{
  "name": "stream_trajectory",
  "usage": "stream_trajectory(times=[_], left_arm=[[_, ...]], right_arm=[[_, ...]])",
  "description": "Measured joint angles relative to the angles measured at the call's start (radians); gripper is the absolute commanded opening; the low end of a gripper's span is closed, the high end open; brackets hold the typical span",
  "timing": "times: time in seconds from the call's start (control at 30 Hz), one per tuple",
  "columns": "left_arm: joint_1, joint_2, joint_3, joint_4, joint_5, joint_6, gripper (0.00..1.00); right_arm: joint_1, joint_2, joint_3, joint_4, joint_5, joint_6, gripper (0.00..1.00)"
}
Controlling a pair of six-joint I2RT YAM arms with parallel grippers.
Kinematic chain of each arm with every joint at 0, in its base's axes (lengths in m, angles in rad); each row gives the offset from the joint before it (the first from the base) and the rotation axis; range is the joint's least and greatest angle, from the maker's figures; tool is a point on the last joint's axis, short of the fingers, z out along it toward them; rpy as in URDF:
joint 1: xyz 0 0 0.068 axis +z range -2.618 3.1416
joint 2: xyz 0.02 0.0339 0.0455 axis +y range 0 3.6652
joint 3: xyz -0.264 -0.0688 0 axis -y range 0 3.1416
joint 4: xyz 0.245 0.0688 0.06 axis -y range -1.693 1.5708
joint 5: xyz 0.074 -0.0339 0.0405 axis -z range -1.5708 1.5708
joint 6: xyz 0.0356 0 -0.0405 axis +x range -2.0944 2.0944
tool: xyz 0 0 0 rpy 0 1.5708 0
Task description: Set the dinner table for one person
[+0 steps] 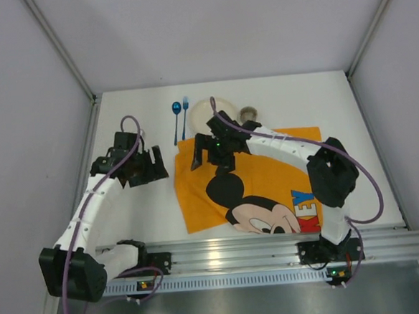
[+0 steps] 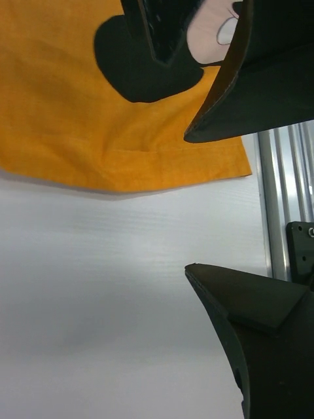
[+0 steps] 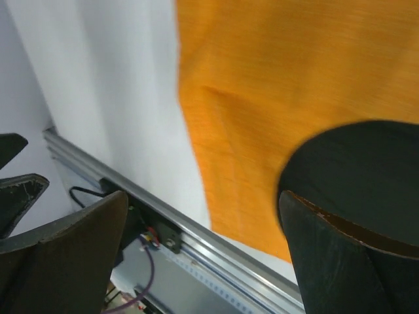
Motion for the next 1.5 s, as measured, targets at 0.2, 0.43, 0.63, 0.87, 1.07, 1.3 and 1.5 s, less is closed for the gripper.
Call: stream_trajectory(times=[0.2, 0.43, 0.63, 0.87, 1.07, 1.3, 1.5], left_arm=[[-0.272, 0.082, -0.037, 0.006, 0.004, -0.097, 0.77], [-0.403, 0.225, -0.103, 0.026, -0.016, -0.214, 0.73], [-0.441, 0.316, -0.125, 0.032, -0.023, -0.258, 0.65], [-0.477, 0.398, -0.160, 0.058, -0.020, -0.282, 0.42], [-0.478, 0.439, -0.160, 0.077, -0.023, -0.281, 0.27], [-0.478, 0.448, -0.159, 0.084, -0.013, -0.277, 0.00], [-0.478, 0.448, -0.144, 0.051, -0.029, -0.283, 0.00]], right_arm=[[-0.213, -0.283, -0.270, -0.075, 0.093, -0.120, 1.00], [-0.500, -0.464, -0.476, -0.121, 0.156, -0.208, 1.00], [-0.589, -0.493, -0.524, -0.147, 0.161, -0.259, 1.00], [-0.682, -0.495, -0.525, -0.151, 0.166, -0.309, 1.00], [-0.718, -0.477, -0.525, -0.152, 0.171, -0.341, 1.00], [-0.735, -0.429, -0.525, -0.151, 0.180, -0.365, 1.00], [-0.754, -0.422, -0.525, -0.148, 0.181, -0.375, 1.00]])
